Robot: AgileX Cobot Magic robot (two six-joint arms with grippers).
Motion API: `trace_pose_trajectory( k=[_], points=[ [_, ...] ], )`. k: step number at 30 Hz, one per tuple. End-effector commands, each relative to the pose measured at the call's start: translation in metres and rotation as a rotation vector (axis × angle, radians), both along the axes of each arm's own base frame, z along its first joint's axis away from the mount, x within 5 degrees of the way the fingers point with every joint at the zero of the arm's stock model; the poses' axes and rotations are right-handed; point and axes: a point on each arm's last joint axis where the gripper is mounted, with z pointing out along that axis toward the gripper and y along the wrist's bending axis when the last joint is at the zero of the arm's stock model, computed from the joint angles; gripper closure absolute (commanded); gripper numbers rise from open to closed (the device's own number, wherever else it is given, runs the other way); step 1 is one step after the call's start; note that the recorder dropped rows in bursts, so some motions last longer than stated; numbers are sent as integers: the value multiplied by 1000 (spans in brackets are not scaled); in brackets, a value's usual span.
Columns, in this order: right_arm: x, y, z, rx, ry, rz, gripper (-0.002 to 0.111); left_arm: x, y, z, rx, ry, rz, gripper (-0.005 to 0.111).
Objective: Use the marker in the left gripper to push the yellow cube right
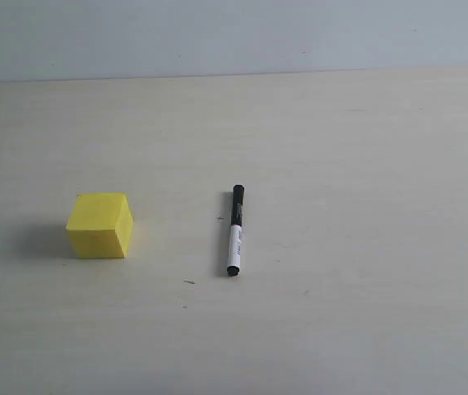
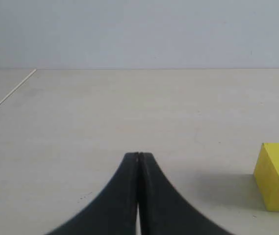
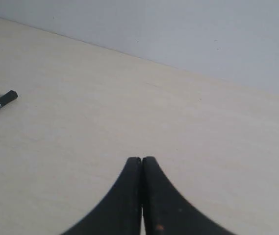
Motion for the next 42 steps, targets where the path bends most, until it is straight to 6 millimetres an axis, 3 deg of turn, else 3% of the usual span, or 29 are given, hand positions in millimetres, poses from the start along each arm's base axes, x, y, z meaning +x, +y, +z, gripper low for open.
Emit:
trace_pose_trajectory(
  k=[1, 14, 16, 18, 22, 27, 29, 30, 32, 35, 37, 39, 42],
  points=[
    [0, 0, 0, 3, -9, -6, 108, 0, 0, 1, -2, -9, -6, 107],
    [0, 0, 0, 3, -9, -6, 108, 0, -1, 2, -2, -22, -10, 107],
    [0, 0, 0, 3, -9, -6, 108, 2, -4, 11, -18, -123, -40, 107],
    [0, 0, 0, 3, -15, -7, 108, 2, -8, 26, -201, -294, -80, 107],
    [0, 0, 0, 3, -14, -7, 108, -2, -13, 45, -332, -500, -154, 107],
    [0, 0, 0, 3, -14, -7, 108, -11, -17, 65, -384, -728, -257, 107],
    [0, 0, 0, 3, -14, -7, 108, -24, -20, 82, -394, -944, -347, 107],
    [0, 0, 0, 3, -14, -7, 108, -40, -20, 97, -411, -1150, -418, 107],
    [0, 0, 0, 3, -14, -7, 108, -59, -18, 124, -419, -1348, -456, 107],
    [0, 0, 0, 3, -14, -7, 108, -64, -15, 182, -369, -1376, -406, 107],
    [0, 0, 0, 8, -14, -6, 108, -46, -17, 224, -309, -1236, -354, 107],
    [0, 0, 0, 21, -13, -5, 108, -14, -20, 254, -281, -1048, -333, 107],
    [0, 1, 0, 40, -13, -4, 108, 37, -23, 270, -309, -818, -319, 107]
  ],
)
